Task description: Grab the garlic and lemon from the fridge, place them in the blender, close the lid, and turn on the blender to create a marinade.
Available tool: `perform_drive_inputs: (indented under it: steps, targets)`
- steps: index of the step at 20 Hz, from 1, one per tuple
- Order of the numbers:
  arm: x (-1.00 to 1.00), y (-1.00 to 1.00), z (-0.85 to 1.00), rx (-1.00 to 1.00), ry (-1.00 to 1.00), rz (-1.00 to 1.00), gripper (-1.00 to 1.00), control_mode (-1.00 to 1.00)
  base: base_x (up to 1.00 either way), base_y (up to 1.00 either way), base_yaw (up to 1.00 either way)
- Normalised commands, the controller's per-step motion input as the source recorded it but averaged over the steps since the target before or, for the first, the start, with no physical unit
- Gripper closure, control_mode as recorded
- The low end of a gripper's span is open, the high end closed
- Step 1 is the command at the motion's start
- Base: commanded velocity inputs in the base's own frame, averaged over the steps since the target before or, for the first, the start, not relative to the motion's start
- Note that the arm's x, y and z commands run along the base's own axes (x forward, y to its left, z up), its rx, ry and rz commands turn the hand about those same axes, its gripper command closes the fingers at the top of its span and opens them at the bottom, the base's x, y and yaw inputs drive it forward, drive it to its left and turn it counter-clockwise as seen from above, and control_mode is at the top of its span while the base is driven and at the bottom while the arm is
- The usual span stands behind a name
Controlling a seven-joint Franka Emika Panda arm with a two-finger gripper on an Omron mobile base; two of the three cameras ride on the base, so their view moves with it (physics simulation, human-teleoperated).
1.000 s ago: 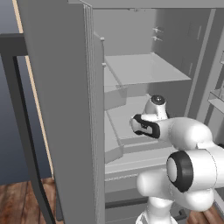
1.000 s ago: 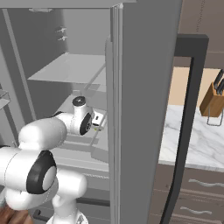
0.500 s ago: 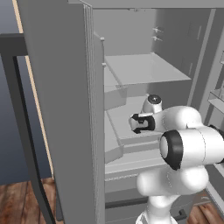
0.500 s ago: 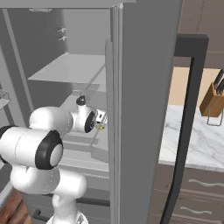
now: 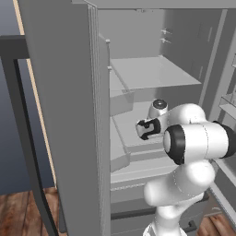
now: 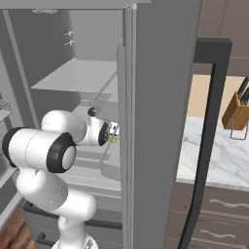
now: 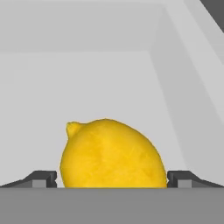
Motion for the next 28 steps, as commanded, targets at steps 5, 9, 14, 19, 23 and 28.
perform_drive_inputs:
  steps: [5,9,14,19,23,28]
  targets:
    - [0.03,-0.04,-0.22,0.00,0.00,0.00,-1.00,-1.00,0.00,0.00,0.00]
    - [0.06,-0.01,-0.28,-0.01,0.00,0.00,1.00,-1.00,0.00,0.00,0.00]
    - [-0.18,0.00,0.00,0.00,0.00,0.00,1.00,-1.00,0.00,0.00,0.00]
    - [-0.96,0.00,0.00,0.00,-0.12,0.03,1.00,-1.00,0.00,0.00,0.00]
    - [-1.00,0.00,0.36,0.00,-0.30,0.02,1.00,-1.00,0.00,0.00,0.00]
    - [-1.00,0.13,0.92,0.00,-0.28,0.01,1.00,-1.00,0.00,0.00,0.00]
